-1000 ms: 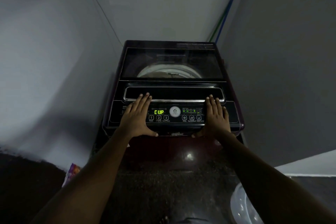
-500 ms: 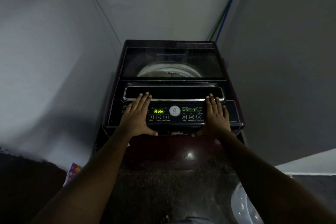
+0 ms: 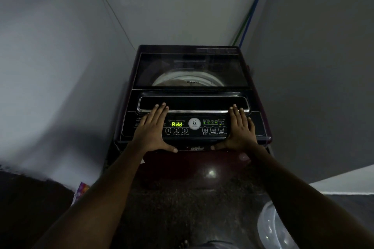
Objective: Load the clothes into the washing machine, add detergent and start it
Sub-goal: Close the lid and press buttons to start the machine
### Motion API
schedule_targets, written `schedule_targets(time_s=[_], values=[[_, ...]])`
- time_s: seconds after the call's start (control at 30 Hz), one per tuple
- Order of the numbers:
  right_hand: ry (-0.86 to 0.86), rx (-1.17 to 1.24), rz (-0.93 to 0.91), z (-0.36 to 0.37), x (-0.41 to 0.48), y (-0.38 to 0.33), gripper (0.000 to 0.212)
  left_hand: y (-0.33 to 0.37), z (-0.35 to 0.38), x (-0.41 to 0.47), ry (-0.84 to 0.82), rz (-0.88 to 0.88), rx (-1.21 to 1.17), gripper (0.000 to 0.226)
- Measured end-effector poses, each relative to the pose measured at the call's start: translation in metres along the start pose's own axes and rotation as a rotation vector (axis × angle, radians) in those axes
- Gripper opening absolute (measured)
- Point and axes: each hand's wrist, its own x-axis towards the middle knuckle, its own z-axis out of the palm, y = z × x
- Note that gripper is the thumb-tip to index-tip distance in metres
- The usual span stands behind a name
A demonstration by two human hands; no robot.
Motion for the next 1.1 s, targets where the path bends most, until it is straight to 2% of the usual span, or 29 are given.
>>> schedule_targets(time_s=[0.13,0.33,0.57,1.1], values=[[0.027,0.037,0.005,0.0004,-0.0002,-0.0002,0.148,-0.0008,0.0001,0.0002,0.013,0.007,-0.023,0.149],[0.069,0.007,0.017,0.0035,-0.0016,-0.0021,0.145,-0.0005,0.0014,0.0007,0.041,0.006,-0.021,0.136],[0.118,-0.014,0.010,0.0076,-0.0023,-0.0018,0.144,-0.0009,0.0032,0.0014,0.036,-0.001,-0.041,0.133],[0.113,-0.029,0.016,0.0071,-0.0027,-0.0026,0.144,-0.0013,0.0048,0.0031,0.035,-0.009,-0.063,0.131]])
